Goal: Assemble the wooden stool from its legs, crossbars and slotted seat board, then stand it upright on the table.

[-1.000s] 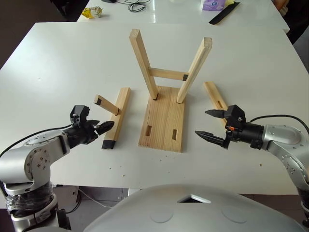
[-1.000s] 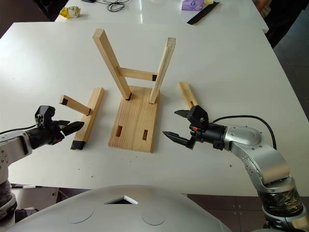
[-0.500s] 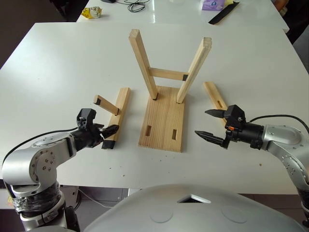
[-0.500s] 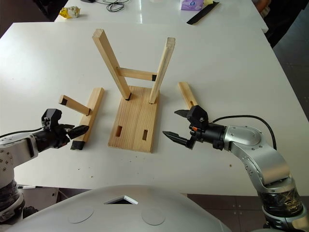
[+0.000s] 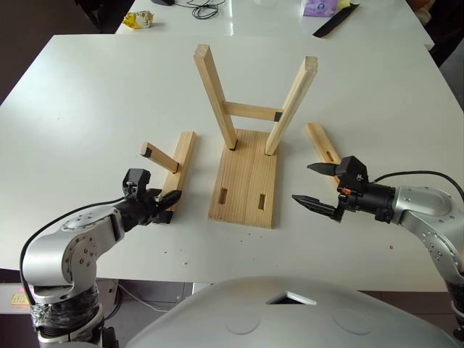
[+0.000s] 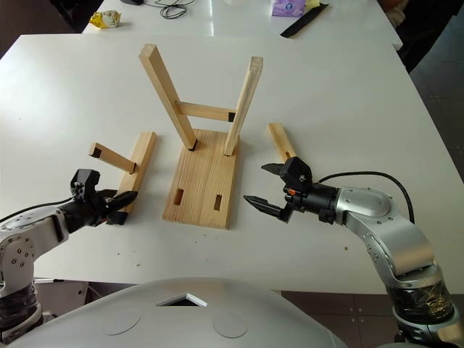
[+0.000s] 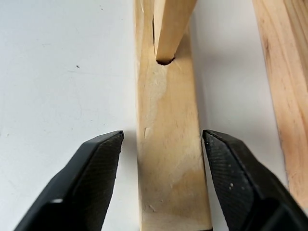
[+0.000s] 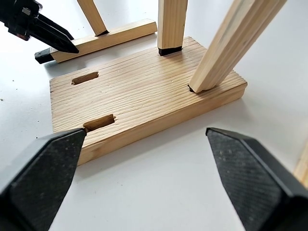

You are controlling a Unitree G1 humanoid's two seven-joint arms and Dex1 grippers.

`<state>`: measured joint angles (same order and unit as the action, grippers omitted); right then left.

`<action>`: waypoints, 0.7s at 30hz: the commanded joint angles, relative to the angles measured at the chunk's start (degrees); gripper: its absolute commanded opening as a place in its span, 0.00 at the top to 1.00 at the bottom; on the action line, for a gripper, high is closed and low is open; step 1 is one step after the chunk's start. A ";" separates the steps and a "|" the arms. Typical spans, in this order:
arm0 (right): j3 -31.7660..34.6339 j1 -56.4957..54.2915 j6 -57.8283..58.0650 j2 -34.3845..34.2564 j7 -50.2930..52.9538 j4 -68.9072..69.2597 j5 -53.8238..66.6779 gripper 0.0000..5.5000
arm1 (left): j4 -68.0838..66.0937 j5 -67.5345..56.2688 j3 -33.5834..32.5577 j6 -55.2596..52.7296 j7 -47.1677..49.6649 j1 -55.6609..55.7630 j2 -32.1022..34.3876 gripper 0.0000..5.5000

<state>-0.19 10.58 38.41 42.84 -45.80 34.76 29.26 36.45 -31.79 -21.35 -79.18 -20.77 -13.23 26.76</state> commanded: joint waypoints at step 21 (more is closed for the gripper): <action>-1.21 -2.79 -0.94 -0.18 0.76 -3.33 -0.93 0.16 | -26.34 -0.79 -5.12 8.65 -3.05 21.38 9.61 0.63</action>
<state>-1.65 9.19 38.10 42.18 -44.75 32.54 28.94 13.93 -32.30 -23.67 -71.69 -23.84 1.21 33.64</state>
